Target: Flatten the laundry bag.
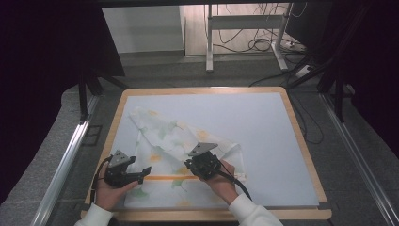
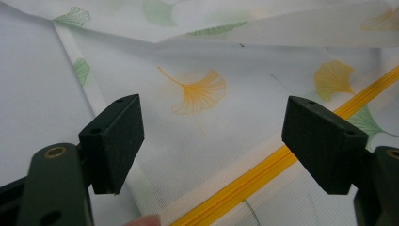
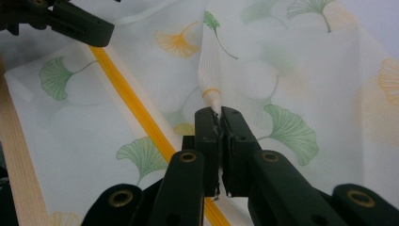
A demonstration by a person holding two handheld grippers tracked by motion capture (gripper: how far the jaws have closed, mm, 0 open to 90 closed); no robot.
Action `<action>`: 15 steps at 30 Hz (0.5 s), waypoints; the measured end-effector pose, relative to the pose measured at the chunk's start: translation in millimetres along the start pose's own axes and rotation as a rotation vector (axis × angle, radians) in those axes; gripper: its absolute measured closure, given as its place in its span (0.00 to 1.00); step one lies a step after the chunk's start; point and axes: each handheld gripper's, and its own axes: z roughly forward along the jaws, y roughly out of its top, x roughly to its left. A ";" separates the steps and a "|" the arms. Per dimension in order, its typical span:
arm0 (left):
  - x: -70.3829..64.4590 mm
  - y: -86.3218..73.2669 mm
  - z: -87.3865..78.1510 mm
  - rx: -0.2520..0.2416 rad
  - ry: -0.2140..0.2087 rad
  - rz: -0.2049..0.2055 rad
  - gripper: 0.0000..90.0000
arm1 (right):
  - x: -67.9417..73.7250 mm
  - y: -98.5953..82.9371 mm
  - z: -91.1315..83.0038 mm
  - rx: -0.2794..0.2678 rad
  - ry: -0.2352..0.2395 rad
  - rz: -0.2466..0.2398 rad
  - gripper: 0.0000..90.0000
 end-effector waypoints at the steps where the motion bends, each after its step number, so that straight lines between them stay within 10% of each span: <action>1: 0.0 0.0 0.1 0.000 0.000 -0.001 0.23 | -1.4 0.4 -1.1 -0.002 -0.002 0.003 0.95; 15: -0.7 0.2 1.2 0.006 0.002 0.000 0.23 | -21.2 1.3 -13.8 -0.043 -0.030 0.042 0.95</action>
